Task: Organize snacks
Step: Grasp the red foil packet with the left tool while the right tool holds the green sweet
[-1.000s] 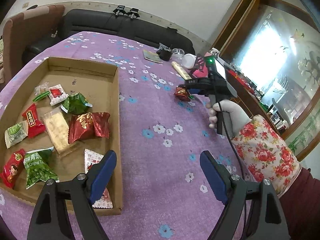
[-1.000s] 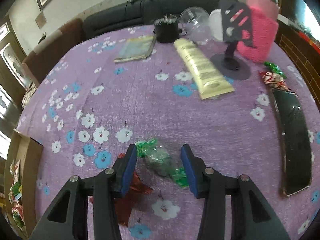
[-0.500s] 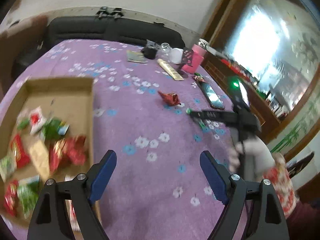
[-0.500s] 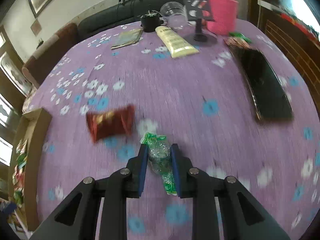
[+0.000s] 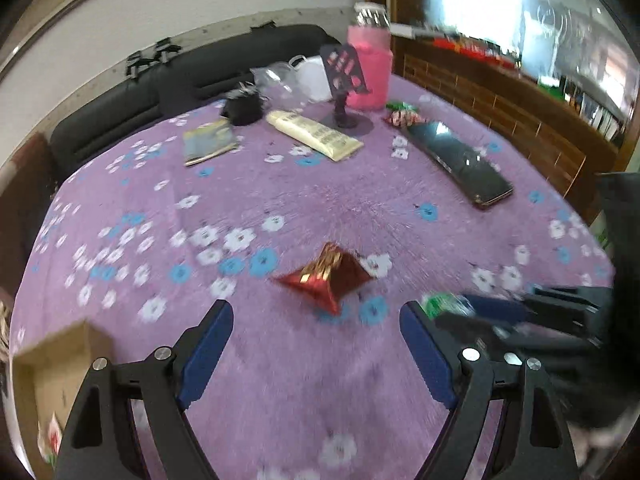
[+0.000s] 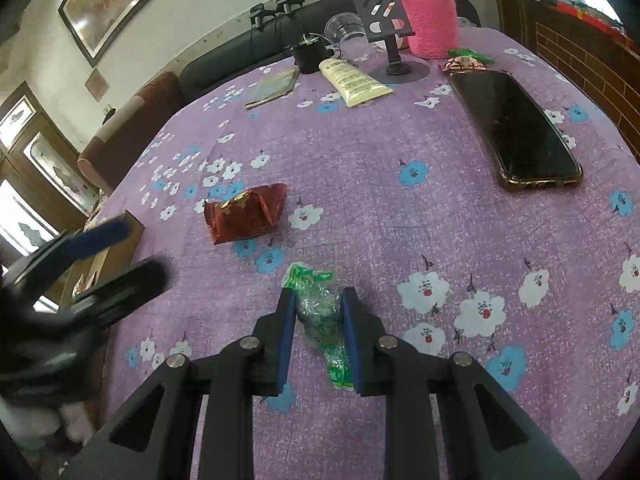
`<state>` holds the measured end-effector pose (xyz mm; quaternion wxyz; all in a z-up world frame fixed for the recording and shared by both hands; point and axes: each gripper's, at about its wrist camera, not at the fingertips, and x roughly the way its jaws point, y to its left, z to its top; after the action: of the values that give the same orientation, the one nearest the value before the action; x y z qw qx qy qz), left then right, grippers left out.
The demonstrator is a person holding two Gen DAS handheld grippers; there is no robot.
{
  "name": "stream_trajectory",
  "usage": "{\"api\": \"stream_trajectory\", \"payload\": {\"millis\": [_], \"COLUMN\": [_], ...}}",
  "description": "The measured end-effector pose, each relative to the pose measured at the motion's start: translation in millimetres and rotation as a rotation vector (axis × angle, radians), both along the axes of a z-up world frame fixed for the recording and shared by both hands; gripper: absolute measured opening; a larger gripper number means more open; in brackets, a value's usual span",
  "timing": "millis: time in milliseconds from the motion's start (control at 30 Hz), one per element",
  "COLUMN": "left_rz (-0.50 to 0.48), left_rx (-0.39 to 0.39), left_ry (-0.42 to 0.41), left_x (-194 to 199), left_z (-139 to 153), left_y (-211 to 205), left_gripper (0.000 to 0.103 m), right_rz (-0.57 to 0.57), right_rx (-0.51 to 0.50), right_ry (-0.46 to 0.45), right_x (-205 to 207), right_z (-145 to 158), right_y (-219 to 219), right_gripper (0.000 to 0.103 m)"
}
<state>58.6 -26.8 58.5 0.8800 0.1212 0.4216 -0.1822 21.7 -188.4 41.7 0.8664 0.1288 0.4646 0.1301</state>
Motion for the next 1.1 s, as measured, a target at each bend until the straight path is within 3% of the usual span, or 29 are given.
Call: {"api": "stream_trajectory", "payload": {"millis": [300,467,567,600,633,867,1100], "left_rz": [-0.059,-0.083,-0.081,-0.079,-0.072,-0.029,-0.002], "left_rx": [0.02,0.025,0.035,0.022,0.018,-0.046,-0.129], "left_ry": [0.014,0.081,0.1,0.099,0.1,0.101,0.078], "left_x": [31,42,41,41,40,25,-8], "left_z": [-16,-32,-40,-38,-36,-26,0], "left_y": [-15,-23,-26,-26,-26,-18,8], "left_gripper": [0.088,0.088,0.076,0.06,0.055,0.055,0.055], "right_rz": [0.026,0.017,0.017,0.018,0.02,0.019,0.039], "right_rx": [0.012,0.023,0.024,0.021,0.014,0.039,0.187], "right_ry": [0.043,0.064,0.067,0.065,0.061,0.056,0.047], "right_x": [5,5,6,6,6,5,6], "right_z": [-1,-1,-1,-1,-1,-2,-3], "right_y": [-3,-11,-11,-11,-9,-11,-19], "right_gripper": [0.022,0.022,0.022,0.022,0.022,0.022,0.022]}}
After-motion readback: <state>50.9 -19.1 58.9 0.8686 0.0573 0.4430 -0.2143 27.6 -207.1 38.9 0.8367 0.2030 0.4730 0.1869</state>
